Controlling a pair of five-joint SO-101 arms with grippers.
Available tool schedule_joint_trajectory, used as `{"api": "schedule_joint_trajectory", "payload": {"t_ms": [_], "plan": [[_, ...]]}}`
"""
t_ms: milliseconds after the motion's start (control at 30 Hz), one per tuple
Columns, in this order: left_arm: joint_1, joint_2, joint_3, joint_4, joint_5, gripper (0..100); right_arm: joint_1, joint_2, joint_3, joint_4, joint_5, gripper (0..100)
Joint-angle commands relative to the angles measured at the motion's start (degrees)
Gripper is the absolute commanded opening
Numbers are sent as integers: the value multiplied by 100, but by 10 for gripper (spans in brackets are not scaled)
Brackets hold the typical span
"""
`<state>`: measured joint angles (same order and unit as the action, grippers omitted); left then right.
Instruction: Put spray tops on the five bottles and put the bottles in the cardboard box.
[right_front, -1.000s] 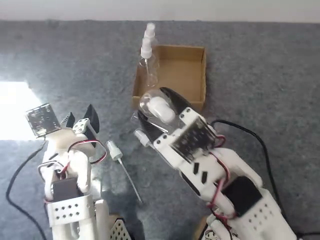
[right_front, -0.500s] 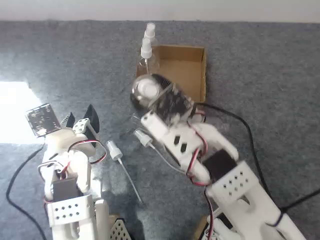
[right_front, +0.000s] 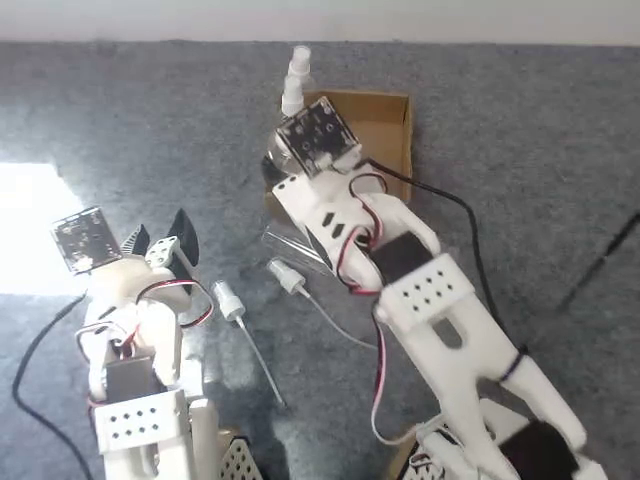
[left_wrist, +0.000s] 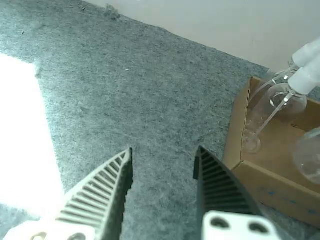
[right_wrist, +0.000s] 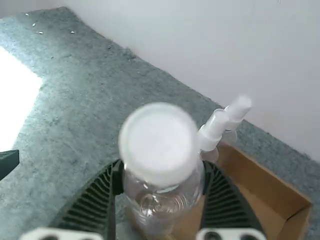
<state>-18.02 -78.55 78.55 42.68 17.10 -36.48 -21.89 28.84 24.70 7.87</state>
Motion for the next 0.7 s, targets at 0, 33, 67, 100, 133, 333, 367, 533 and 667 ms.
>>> {"api": "schedule_joint_trajectory", "payload": {"t_ms": [0,33,67,100,133,333,367,533,667], "plan": [[9,-70,-40,-193,62,187,180,207,-624,-127,-369,88],[9,-70,-40,-193,62,187,189,330,-695,-136,-431,88],[9,-70,-40,-193,62,187,207,444,-774,-136,-466,88],[9,-70,-40,-193,62,187,242,549,-844,-136,-501,87],[9,-70,-40,-193,62,187,268,664,-897,-154,-501,87],[9,-70,-40,-193,62,187,312,1218,-1169,-163,-501,87],[9,-70,-40,-193,62,187,312,1288,-1204,-171,-510,87],[9,-70,-40,-193,62,187,312,1604,-1451,-171,-510,87],[9,-70,-40,-193,62,187,312,1824,-1565,-268,-510,87]]}}
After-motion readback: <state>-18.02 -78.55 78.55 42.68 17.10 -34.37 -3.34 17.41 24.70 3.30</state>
